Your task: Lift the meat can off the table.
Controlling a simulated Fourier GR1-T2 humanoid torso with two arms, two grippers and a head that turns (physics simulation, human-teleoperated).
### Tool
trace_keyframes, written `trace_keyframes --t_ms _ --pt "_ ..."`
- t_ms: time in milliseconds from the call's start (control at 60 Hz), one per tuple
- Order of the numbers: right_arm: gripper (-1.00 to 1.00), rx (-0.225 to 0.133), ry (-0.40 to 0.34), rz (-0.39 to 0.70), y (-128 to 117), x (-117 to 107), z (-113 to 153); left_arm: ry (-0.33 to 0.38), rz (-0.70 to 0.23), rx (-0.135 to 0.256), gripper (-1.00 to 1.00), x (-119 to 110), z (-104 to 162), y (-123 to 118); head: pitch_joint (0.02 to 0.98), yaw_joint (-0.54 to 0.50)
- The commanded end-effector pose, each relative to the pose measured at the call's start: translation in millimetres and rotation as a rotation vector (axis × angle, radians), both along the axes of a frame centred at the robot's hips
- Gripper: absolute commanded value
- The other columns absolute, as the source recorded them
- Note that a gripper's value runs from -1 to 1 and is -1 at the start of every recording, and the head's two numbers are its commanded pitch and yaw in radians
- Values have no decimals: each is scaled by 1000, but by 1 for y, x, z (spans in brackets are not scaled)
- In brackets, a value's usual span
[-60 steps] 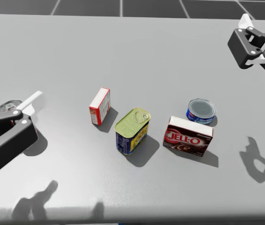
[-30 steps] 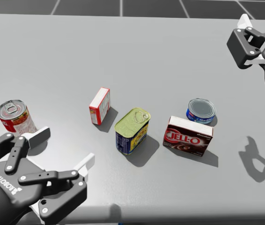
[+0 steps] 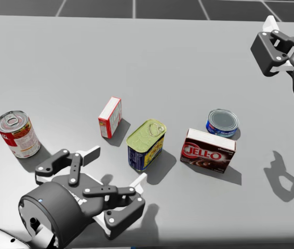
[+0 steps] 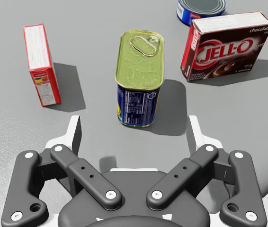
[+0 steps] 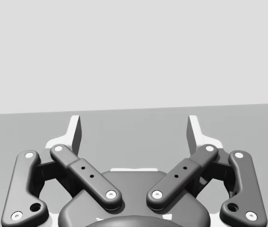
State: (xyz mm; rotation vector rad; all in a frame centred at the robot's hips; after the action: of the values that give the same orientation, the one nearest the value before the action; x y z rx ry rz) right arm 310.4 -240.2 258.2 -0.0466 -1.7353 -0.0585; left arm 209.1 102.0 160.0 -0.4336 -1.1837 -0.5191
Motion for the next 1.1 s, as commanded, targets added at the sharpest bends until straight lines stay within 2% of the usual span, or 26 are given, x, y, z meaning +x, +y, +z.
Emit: trace_keyframes --t_ms 17,250,567,733,867,900,917,933,967,1100 --pt "-1000 1 0 0 0 0 0 16 4 21 -1000 13 -7 -14 827 -53" --pt "-1000 2 -1 -2 0 0 1 30 21 56 -1000 32 -10 -28 826 -56" --pt "-1000 5 -2 -3 -1 0 1 59 26 70 -1000 54 -16 -48 825 -59" --pt "-1000 5 -3 -3 -2 0 1 66 26 76 -1000 60 -17 -53 825 -62" --pt "-1000 5 -3 -3 -2 0 1 85 33 95 -1000 60 -19 -53 825 -65" --pt "-1000 5 -3 -3 -2 0 1 90 35 101 -687 60 -19 -53 825 -64" --pt "-1000 5 -3 -3 -2 0 1 89 33 101 -145 60 -19 -53 824 -64" --pt "-1000 4 -2 -4 -2 0 1 89 26 103 858 60 -20 -53 823 -65" --pt "-1000 4 -3 -4 -2 0 1 91 24 105 959 60 -20 -53 823 -65" --pt "-1000 2 -3 -8 -2 0 1 91 8 112 1000 59 -20 -53 821 -65"
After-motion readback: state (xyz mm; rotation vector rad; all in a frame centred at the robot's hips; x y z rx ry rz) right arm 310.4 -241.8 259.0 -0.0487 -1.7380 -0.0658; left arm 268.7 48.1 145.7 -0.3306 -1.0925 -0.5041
